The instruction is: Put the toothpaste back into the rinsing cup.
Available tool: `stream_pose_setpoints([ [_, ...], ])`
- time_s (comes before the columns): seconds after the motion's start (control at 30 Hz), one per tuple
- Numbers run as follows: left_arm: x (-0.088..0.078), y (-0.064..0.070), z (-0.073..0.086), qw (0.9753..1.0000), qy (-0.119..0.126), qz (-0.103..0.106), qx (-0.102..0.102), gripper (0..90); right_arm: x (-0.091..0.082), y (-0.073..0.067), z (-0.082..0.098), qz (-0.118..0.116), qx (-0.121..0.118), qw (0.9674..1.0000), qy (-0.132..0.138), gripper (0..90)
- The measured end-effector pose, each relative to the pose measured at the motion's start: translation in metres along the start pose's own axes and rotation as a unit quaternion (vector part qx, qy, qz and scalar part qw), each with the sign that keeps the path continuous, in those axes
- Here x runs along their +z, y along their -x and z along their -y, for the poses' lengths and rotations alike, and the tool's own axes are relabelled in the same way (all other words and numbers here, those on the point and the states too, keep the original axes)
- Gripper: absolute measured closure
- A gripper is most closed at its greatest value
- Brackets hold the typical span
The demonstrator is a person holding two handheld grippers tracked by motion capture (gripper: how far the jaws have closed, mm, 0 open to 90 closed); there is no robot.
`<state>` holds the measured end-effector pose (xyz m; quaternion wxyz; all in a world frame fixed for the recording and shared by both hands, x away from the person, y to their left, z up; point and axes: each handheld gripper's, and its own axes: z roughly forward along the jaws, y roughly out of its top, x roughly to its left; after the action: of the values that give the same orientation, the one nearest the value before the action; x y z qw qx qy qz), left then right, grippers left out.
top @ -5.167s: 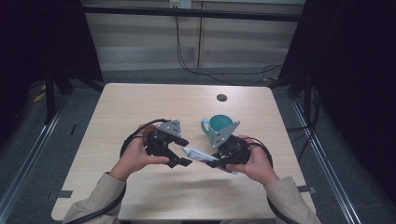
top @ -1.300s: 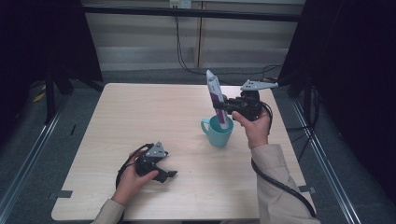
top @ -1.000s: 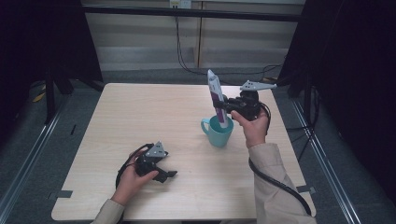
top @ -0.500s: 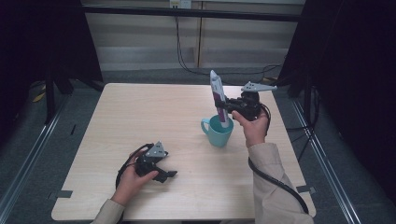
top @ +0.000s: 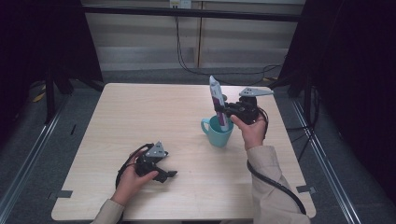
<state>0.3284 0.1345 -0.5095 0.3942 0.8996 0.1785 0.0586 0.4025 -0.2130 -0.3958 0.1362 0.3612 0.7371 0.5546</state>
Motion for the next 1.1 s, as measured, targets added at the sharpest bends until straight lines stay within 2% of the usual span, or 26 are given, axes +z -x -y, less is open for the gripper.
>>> stream_pose_setpoints([
  [0.3, 0.000, 0.000, 0.000, 1.0000, -0.001, 0.000, 0.001, 15.1, 0.007, 0.002, 0.010, 0.003, 0.004, 1.0000, -0.008, 74.6],
  [1.1, 0.000, 0.000, 0.000, 1.0000, -0.001, 0.000, 0.001, 15.1, 0.010, 0.008, 0.028, 0.018, 0.008, 0.9996, -0.019, 74.1],
])
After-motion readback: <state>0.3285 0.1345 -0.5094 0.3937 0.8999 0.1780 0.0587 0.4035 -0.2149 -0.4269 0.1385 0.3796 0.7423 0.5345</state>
